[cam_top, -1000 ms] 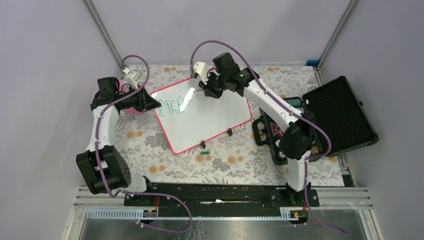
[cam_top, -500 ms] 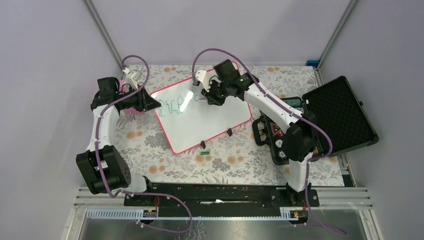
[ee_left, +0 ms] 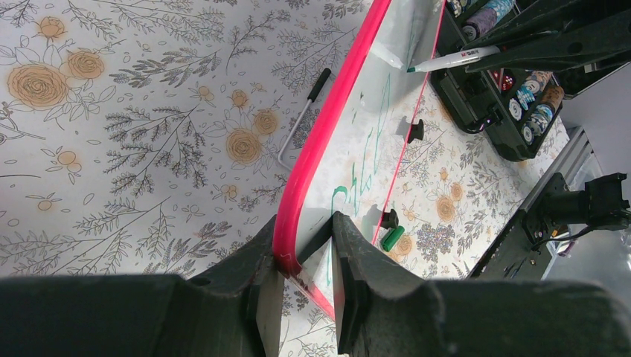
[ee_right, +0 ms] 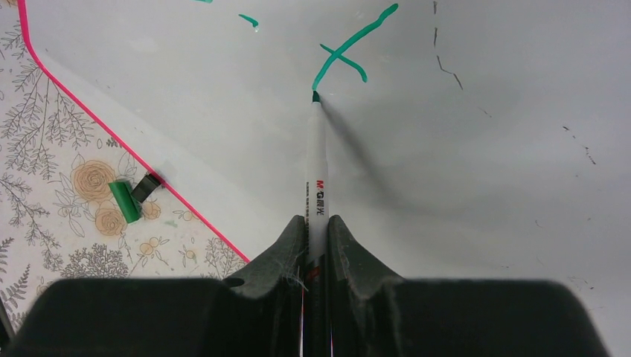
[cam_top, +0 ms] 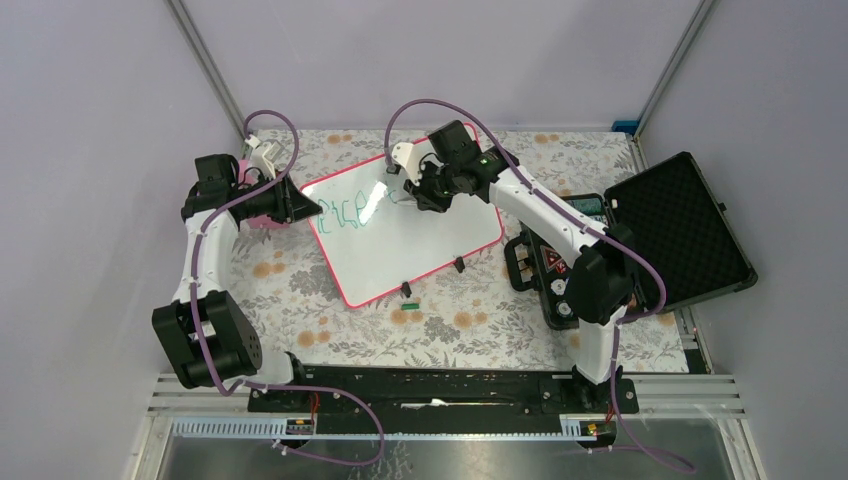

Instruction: Write a sentence on the whiteboard

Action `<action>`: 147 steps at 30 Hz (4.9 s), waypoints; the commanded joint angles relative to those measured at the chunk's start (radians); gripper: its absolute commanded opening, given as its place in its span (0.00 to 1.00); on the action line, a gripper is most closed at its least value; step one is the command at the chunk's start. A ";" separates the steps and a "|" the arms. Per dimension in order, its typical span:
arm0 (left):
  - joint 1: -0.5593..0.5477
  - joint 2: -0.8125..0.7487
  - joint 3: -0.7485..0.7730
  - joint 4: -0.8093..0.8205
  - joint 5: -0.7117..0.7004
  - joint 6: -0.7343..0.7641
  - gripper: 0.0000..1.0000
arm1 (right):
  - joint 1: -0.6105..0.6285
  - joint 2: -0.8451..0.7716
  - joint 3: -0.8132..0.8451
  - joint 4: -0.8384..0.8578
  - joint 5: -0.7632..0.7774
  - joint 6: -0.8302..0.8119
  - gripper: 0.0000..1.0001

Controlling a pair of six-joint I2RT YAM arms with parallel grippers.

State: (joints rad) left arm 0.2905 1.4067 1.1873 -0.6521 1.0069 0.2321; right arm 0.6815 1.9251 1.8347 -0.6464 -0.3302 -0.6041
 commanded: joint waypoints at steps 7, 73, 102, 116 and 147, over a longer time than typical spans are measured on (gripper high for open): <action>-0.015 -0.036 0.004 0.049 -0.033 0.073 0.00 | -0.017 -0.040 0.024 -0.002 0.077 -0.026 0.00; -0.014 -0.039 0.004 0.049 -0.037 0.077 0.00 | -0.040 0.023 0.138 -0.031 0.060 -0.009 0.00; -0.014 -0.047 0.000 0.049 -0.037 0.078 0.00 | -0.041 -0.023 0.050 -0.027 0.030 -0.003 0.00; -0.014 -0.046 0.004 0.035 -0.043 0.093 0.00 | -0.044 0.024 0.128 -0.030 0.064 0.002 0.00; -0.015 -0.049 0.004 0.034 -0.036 0.089 0.00 | -0.074 -0.077 0.041 0.005 -0.001 -0.013 0.00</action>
State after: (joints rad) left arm 0.2867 1.3945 1.1870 -0.6571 1.0058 0.2401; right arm 0.6163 1.8980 1.8778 -0.6720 -0.3168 -0.6052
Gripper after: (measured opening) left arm 0.257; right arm 0.193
